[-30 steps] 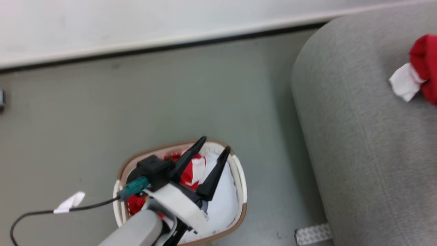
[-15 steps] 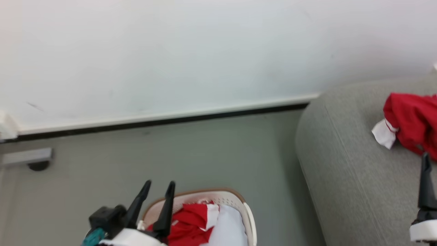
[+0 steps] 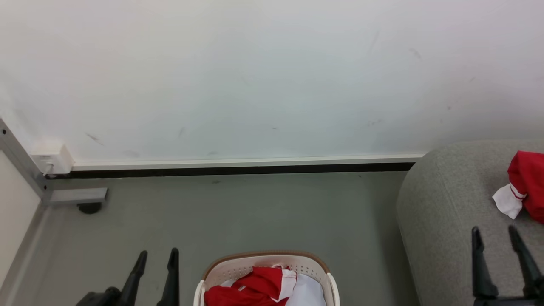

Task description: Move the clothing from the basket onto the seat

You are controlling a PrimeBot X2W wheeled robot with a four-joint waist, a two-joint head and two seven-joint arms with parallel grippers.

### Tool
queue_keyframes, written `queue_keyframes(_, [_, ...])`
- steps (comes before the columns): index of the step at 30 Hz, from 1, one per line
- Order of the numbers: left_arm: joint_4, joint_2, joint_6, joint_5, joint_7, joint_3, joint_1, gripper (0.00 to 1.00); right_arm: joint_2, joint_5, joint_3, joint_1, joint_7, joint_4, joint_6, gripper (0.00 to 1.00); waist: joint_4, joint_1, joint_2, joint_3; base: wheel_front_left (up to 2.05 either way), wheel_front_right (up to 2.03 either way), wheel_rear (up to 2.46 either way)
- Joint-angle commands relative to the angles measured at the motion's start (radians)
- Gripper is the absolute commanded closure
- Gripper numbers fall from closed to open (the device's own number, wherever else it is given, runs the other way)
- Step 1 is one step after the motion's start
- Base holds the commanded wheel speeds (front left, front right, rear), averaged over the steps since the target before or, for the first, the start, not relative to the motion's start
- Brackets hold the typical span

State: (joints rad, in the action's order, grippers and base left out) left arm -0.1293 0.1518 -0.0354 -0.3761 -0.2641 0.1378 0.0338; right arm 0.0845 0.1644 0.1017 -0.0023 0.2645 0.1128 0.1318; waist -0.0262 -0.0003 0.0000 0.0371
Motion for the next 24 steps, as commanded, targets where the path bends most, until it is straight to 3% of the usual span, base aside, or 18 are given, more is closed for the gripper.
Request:
queue_keyframes(1, [-0.004, -0.014, -0.010, 0.019, 0.000, -0.015, 0.021, 0.00, -0.008, -0.017, -0.010, 0.025, 0.000, 0.011, -0.002, 0.00, -0.009, 0.0003, 0.0000, 0.006, 0.00, 0.00, 0.00])
queue_keyframes(11, [-0.030, -0.075, -0.061, 0.072, -0.001, -0.097, 0.048, 0.00, -0.031, -0.025, -0.043, 0.057, 0.000, 0.062, -0.002, 0.00, -0.025, 0.0003, 0.0000, 0.016, 0.00, 0.00, 0.00])
queue_keyframes(24, [-0.037, -0.096, -0.088, 0.098, -0.001, -0.137, 0.037, 0.00, -0.034, -0.019, -0.066, 0.034, 0.000, 0.061, -0.002, 0.00, 0.015, 0.0003, 0.0000, -0.003, 0.00, 0.00, 0.00])
